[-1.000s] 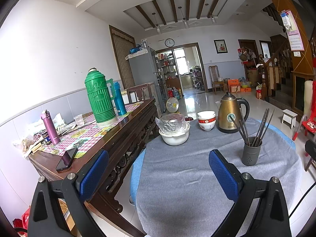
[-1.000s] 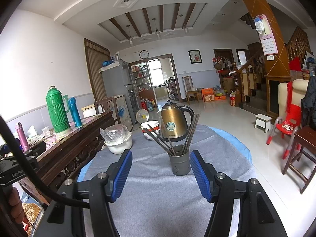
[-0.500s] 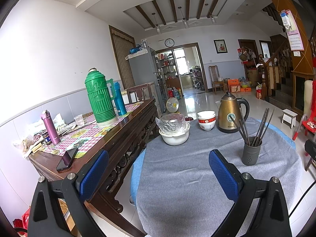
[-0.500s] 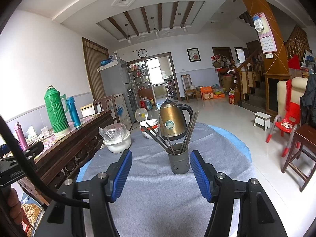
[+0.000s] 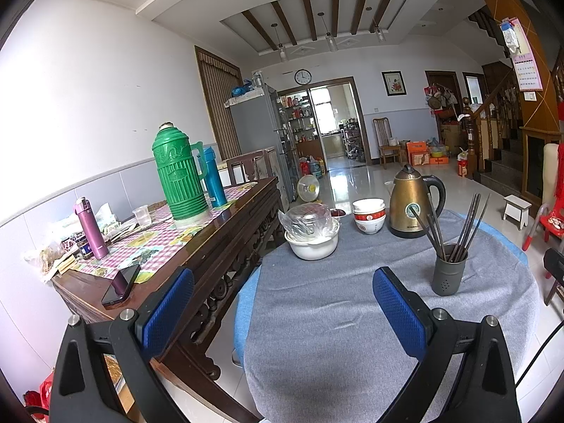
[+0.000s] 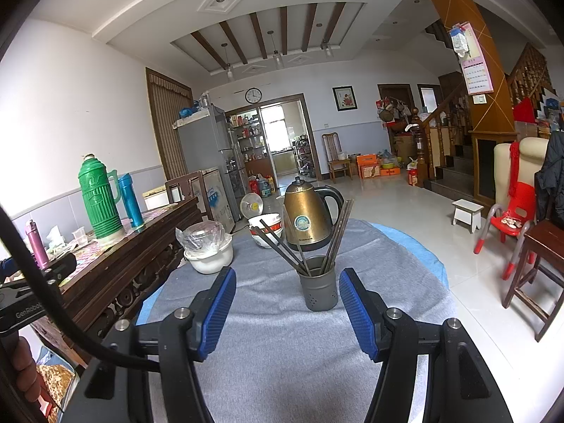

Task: Organize utensils

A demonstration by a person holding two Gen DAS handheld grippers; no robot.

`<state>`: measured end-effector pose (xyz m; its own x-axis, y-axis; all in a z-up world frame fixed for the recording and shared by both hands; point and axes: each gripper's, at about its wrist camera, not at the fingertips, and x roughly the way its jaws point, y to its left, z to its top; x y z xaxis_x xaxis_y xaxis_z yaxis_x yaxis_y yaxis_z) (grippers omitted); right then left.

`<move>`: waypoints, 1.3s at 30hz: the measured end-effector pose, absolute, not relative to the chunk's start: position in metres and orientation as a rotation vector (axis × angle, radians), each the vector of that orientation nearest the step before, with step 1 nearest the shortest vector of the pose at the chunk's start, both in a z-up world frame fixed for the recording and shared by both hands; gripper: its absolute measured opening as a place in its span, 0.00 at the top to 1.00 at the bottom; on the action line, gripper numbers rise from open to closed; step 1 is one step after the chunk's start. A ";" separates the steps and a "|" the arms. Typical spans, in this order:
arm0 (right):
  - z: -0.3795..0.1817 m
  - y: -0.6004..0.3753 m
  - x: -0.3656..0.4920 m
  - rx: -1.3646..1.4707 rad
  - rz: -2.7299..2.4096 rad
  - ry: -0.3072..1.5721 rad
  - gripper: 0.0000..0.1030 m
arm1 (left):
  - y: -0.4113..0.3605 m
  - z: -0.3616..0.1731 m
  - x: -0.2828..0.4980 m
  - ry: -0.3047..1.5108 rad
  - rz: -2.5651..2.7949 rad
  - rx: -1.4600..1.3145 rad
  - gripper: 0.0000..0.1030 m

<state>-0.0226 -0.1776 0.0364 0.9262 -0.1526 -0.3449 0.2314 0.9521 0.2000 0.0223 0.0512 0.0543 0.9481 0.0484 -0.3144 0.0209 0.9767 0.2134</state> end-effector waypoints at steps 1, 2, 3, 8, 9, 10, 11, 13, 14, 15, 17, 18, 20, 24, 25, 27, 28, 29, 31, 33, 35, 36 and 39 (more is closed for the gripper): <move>0.036 -0.177 -0.023 0.242 -0.201 0.332 0.37 | 0.051 0.054 0.022 0.324 0.013 0.217 0.02; 0.036 -0.177 -0.023 0.243 -0.200 0.331 0.37 | 0.051 0.054 0.022 0.324 0.014 0.217 0.02; 0.036 -0.177 -0.023 0.242 -0.201 0.332 0.37 | 0.052 0.055 0.022 0.323 0.015 0.217 0.02; 0.036 -0.178 -0.023 0.242 -0.200 0.330 0.37 | 0.054 0.057 0.020 0.321 0.016 0.217 0.02; 0.036 -0.178 -0.023 0.242 -0.200 0.330 0.37 | 0.054 0.057 0.020 0.320 0.016 0.217 0.02; 0.037 -0.177 -0.023 0.242 -0.202 0.328 0.37 | 0.055 0.057 0.020 0.318 0.018 0.218 0.02; 0.037 -0.177 -0.023 0.242 -0.202 0.327 0.37 | 0.054 0.057 0.020 0.317 0.019 0.219 0.02; 0.038 -0.177 -0.024 0.242 -0.203 0.327 0.37 | 0.054 0.058 0.020 0.317 0.018 0.218 0.02; 0.038 -0.177 -0.024 0.243 -0.203 0.326 0.37 | 0.054 0.058 0.020 0.317 0.019 0.219 0.02; 0.038 -0.177 -0.023 0.243 -0.203 0.326 0.37 | 0.055 0.058 0.020 0.316 0.019 0.220 0.02; 0.038 -0.177 -0.023 0.243 -0.203 0.327 0.37 | 0.054 0.058 0.020 0.317 0.018 0.219 0.02; 0.037 -0.177 -0.024 0.243 -0.203 0.327 0.37 | 0.055 0.058 0.020 0.316 0.019 0.219 0.02; 0.037 -0.177 -0.024 0.244 -0.203 0.326 0.37 | 0.055 0.058 0.020 0.317 0.018 0.218 0.02; 0.038 -0.177 -0.024 0.245 -0.203 0.326 0.37 | 0.054 0.059 0.021 0.317 0.020 0.218 0.02; 0.037 -0.177 -0.024 0.244 -0.203 0.326 0.37 | 0.054 0.060 0.021 0.317 0.020 0.219 0.02; 0.037 -0.177 -0.024 0.243 -0.203 0.325 0.37 | 0.054 0.060 0.020 0.317 0.021 0.219 0.02; 0.038 -0.177 -0.024 0.243 -0.203 0.325 0.37 | 0.055 0.060 0.020 0.318 0.019 0.218 0.02; 0.037 -0.177 -0.024 0.243 -0.203 0.325 0.37 | 0.055 0.060 0.021 0.318 0.019 0.219 0.02; 0.037 -0.178 -0.024 0.243 -0.204 0.324 0.37 | 0.055 0.060 0.021 0.319 0.022 0.218 0.02; 0.037 -0.178 -0.024 0.245 -0.205 0.325 0.37 | 0.055 0.060 0.021 0.321 0.021 0.217 0.02; 0.037 -0.178 -0.025 0.246 -0.203 0.326 0.37 | 0.055 0.059 0.021 0.322 0.022 0.219 0.02; 0.036 -0.178 -0.025 0.245 -0.204 0.326 0.37 | 0.055 0.059 0.021 0.323 0.022 0.219 0.02; 0.041 -0.176 -0.026 0.247 -0.208 0.324 0.37 | 0.054 0.058 0.022 0.324 0.022 0.217 0.02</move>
